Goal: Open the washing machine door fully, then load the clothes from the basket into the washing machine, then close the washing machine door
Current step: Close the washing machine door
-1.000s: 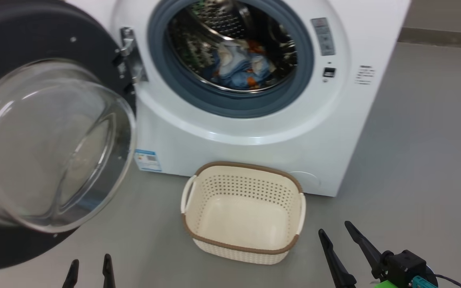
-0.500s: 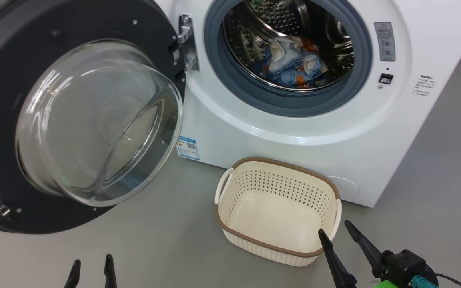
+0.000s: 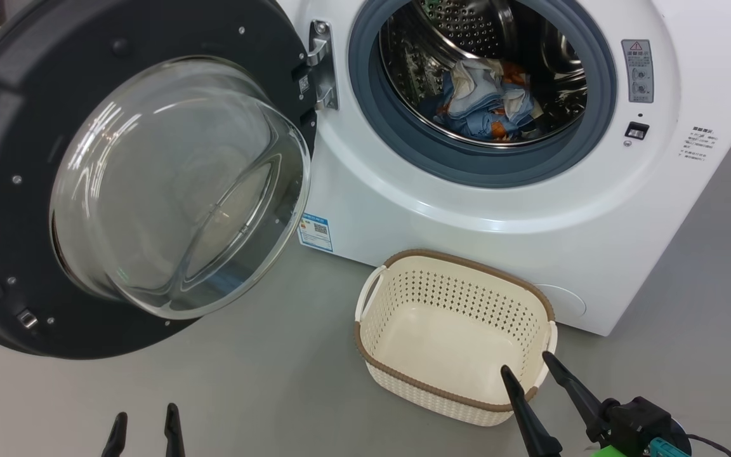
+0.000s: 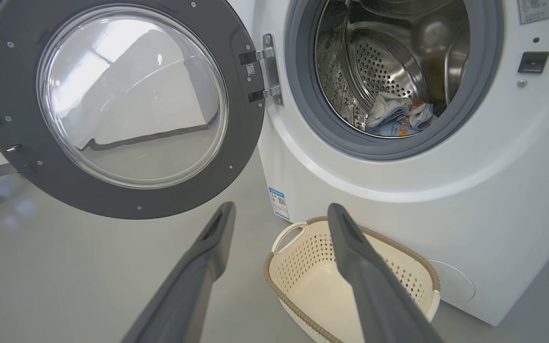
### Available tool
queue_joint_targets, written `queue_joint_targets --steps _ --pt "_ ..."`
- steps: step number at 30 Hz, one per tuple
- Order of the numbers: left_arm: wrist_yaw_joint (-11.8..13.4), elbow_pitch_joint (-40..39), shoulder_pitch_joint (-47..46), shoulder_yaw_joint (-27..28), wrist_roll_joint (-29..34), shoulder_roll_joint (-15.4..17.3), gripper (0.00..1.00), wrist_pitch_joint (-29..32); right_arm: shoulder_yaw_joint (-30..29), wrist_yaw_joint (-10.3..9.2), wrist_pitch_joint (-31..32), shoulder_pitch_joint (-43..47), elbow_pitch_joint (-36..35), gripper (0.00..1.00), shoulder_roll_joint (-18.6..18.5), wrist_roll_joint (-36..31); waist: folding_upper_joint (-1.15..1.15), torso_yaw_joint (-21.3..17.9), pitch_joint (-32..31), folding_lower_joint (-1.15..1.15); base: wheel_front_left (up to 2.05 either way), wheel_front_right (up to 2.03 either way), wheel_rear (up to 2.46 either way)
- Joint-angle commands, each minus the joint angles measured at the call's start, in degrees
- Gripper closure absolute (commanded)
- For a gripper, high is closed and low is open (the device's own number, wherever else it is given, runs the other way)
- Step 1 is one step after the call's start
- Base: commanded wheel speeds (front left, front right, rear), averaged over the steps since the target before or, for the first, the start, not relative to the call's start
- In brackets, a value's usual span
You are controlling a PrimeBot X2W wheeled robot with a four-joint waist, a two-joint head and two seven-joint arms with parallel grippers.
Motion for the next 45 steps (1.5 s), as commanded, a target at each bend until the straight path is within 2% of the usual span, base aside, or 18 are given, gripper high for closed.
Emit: queue_joint_targets --steps 1,13,14,15,16,17,21,24,27,30,33,34,37,41,45 --pt "0.23 -1.66 -1.38 1.83 -0.08 0.47 0.0 -0.37 1.56 0.09 -0.28 -2.55 -1.24 0.0 -0.36 -0.24 0.0 0.07 -0.04 0.0 0.0 0.0 0.0" --pt "0.69 -1.29 -1.31 1.87 -0.95 0.47 0.0 -0.37 1.57 0.09 -0.28 -2.38 -1.14 0.0 -0.61 -0.19 0.0 1.13 -0.22 0.0 0.0 0.0 0.0" --pt "0.85 -1.24 -1.24 2.13 -1.79 0.47 0.25 -0.37 1.58 0.09 -0.28 -2.35 -1.15 0.0 -0.61 -0.18 0.0 1.21 -0.24 0.0 0.0 0.0 0.0" --pt "0.85 -1.24 -1.24 2.13 -1.79 0.47 0.25 -0.37 1.58 0.09 -0.28 -2.35 -1.15 0.0 -0.61 -0.18 0.0 1.21 -0.24 0.0 0.0 0.0 0.0" --pt "0.99 -0.98 -1.13 2.57 -2.59 0.47 0.79 -0.37 1.59 0.09 -0.28 -2.33 -1.15 0.0 -0.6 -0.18 0.0 1.28 -0.27 0.0 0.0 0.0 0.0" --pt "1.12 -0.7 -1.06 3.19 -3.5 0.47 1.0 -0.37 1.57 0.09 -0.28 -2.3 -1.15 0.0 -0.58 -0.18 0.0 1.35 -0.29 0.0 0.0 0.0 0.0" --pt "0.69 0.35 -1.3 7.02 -8.02 0.47 1.0 -0.37 1.56 0.09 -0.28 -2.25 -1.22 0.0 -0.46 -0.21 0.0 1.55 -0.2 0.0 0.0 0.0 0.0" --pt "-0.15 1.29 -2.22 12.22 -13.63 0.47 1.0 -0.37 1.52 0.09 -0.28 -2.22 -1.28 0.0 -0.42 -0.26 0.0 1.67 -0.08 0.0 0.0 0.0 0.0" --pt "-1.8 3.8 -3.68 19.62 -18.98 0.47 1.0 -0.37 1.69 0.09 -0.28 -2.24 -1.23 0.0 -0.32 -0.31 0.0 1.52 -0.04 0.0 0.0 0.0 0.0" --pt "-4.47 7.58 -6.04 27.7 -22.63 0.47 1.0 -0.37 1.82 0.09 -0.28 -2.33 -1.18 0.0 -0.23 -0.25 0.0 1.18 0.13 0.0 0.0 0.0 0.0" --pt "-7.01 11.49 -9.44 35.55 -24.53 0.78 1.0 -0.37 1.75 0.09 -0.28 -2.46 -1.14 0.0 -0.17 -0.19 0.0 0.88 0.37 0.0 0.0 0.0 0.0" --pt "-7.93 13.45 -11.77 39.68 -23.71 3.0 1.0 -0.37 1.75 0.09 -0.28 -2.6 -1.15 0.0 -0.13 -0.2 0.0 0.69 0.64 0.0 0.0 0.0 0.0" --pt "-8.22 18.43 -16.01 44.54 -25.38 7.35 1.0 -0.37 1.76 0.09 -0.28 -2.97 -1.08 0.0 0.0 -0.2 0.0 0.11 1.02 0.0 0.0 0.0 0.0" --pt "-7.2 24.26 -22.64 49.58 -31.08 14.45 1.0 2.29 1.87 0.09 -0.28 -3.67 -1.07 0.0 0.05 -0.23 0.0 -1.21 1.69 0.0 0.0 0.0 0.0" --pt "-5.14 28.99 -28.67 53.76 -37.24 21.49 1.0 8.12 1.81 0.09 -0.28 -4.03 -1.17 0.0 0.11 -0.28 0.0 -2.64 2.42 0.0 0.0 0.0 0.0"
